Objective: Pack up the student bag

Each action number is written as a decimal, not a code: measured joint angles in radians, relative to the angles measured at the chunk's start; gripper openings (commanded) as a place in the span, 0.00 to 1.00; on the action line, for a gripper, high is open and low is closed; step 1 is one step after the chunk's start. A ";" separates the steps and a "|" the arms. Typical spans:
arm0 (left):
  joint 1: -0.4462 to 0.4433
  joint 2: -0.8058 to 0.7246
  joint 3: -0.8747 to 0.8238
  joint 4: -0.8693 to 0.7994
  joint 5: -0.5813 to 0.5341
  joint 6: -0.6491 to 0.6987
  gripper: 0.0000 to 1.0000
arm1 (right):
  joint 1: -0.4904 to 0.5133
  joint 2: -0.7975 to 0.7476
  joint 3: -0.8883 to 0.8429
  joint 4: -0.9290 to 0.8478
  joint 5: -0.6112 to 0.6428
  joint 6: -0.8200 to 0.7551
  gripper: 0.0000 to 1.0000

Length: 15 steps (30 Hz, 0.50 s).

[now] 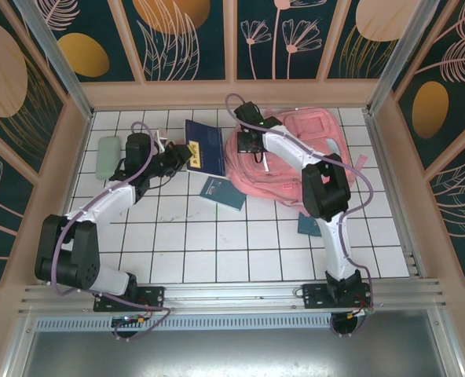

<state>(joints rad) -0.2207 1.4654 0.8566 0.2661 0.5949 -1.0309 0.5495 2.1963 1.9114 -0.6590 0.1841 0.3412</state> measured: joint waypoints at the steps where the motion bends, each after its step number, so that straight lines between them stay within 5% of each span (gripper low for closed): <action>1: 0.000 0.010 -0.003 0.014 0.003 -0.009 0.00 | -0.001 -0.017 0.000 -0.005 0.001 0.002 0.00; 7: -0.016 0.081 -0.004 0.076 0.006 -0.046 0.00 | -0.047 -0.116 0.032 -0.047 -0.048 0.017 0.00; 15: -0.109 0.247 0.098 0.148 -0.005 -0.100 0.00 | -0.184 -0.224 0.057 -0.056 -0.279 0.061 0.00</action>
<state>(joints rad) -0.3298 1.7126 0.9543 0.4145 0.5896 -1.1305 0.3653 1.9720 1.9686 -0.7147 -0.0952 0.4023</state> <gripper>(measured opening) 0.101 0.062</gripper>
